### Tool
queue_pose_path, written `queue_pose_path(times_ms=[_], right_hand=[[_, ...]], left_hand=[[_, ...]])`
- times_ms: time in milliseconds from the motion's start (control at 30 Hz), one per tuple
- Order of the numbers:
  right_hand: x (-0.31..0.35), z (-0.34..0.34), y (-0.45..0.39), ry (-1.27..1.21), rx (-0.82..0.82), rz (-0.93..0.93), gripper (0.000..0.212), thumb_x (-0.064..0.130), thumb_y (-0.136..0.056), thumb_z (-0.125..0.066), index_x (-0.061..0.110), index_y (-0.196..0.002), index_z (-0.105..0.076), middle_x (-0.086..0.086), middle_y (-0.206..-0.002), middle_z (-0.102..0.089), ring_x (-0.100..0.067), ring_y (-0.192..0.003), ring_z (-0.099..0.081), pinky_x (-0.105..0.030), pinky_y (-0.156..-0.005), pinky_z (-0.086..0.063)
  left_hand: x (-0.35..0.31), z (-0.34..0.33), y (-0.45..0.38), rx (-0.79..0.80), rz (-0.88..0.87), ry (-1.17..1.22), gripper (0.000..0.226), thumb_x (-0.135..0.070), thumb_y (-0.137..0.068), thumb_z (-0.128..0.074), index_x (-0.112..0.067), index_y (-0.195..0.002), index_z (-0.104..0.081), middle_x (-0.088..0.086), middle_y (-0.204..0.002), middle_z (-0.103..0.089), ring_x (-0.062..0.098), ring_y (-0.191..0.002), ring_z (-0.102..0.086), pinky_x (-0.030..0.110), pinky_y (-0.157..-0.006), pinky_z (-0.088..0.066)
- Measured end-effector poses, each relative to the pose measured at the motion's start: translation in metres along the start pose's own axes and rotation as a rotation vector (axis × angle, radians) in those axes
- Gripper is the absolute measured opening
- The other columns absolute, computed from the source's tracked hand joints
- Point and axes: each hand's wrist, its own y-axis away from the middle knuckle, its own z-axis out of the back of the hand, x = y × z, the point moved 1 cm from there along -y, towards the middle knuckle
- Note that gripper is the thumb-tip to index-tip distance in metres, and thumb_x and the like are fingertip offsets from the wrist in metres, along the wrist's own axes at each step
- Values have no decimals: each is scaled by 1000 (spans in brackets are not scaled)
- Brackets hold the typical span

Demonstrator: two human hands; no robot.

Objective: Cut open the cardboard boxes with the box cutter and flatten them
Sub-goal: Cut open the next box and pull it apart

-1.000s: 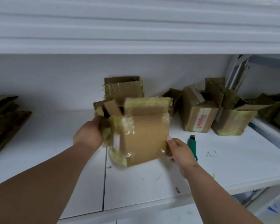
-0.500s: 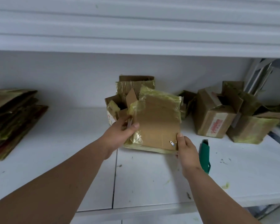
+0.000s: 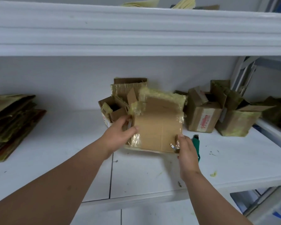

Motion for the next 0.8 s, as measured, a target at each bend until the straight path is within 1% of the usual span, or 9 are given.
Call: queue_pose_path(times_ms=[133,267,333,433,500,600,633,700,800], right_hand=[[8,7,20,-13,4,21,24,41,-98,-50,22,-96,-65,12,-96,-61,-3,-93,-53,-30,-82,-37],[9,11,42,-26,16,67,27,41,-99,-50,20,-99,-66,12,-96,-61,1,-90,-52,-19,-73,-36],[6,13,51,7,23,89,25,41,-99,-52,20,-105,-65,12,-99,-61,1,-94,-54,-18,-72,-36],[-4,14,62,87,60,54,33,43,-96,-56,24,-122,-55,9,-100,-56,-2,-88,-53,-25,-75,-38],[-10,16,67,118,70,35,36,43,-96,-57,24,-127,-52,12,-98,-54,2,-86,-51,-26,-78,-38],[-11,20,69,139,75,42,34,43,-96,-58,22,-122,-56,14,-98,-57,4,-87,-52,-23,-74,-39],[-11,21,67,166,88,50,32,44,-95,-58,22,-119,-58,13,-97,-60,4,-87,-53,-21,-73,-40],[-11,25,62,222,133,79,29,47,-95,-57,23,-111,-63,14,-94,-64,2,-86,-57,-21,-72,-43],[-7,35,54,232,201,102,22,45,-97,-55,28,-104,-66,13,-94,-68,-5,-85,-62,-22,-72,-47]], left_hand=[[5,5,19,62,173,51,51,-59,-90,-55,-30,-132,-53,-9,-121,-59,15,-101,-63,35,-92,-53],[12,11,38,115,256,40,43,-57,-92,-55,-27,-122,-58,-6,-118,-62,17,-92,-68,37,-90,-56],[16,12,46,122,285,46,47,-54,-92,-56,-26,-129,-52,-2,-118,-63,18,-88,-71,36,-83,-57],[22,9,55,53,316,3,61,-47,-94,-58,-29,-146,-30,1,-115,-63,21,-84,-71,31,-69,-55],[23,7,58,-42,233,-156,67,-45,-94,-58,-30,-149,-24,4,-129,-56,21,-96,-64,32,-76,-51],[13,1,54,-168,-46,-559,53,-42,-98,-52,-34,-147,-35,6,-146,-39,26,-128,-44,38,-102,-41],[5,-3,53,-152,-122,-635,48,-43,-99,-48,-35,-145,-40,4,-148,-37,25,-134,-37,38,-107,-36],[-8,-17,50,-27,-204,-750,48,-52,-99,-42,-38,-144,-42,-2,-151,-35,22,-140,-28,38,-113,-29],[-15,-44,45,173,-172,-891,59,-62,-94,-43,-42,-148,-32,-6,-157,-29,23,-144,-24,41,-117,-26]])
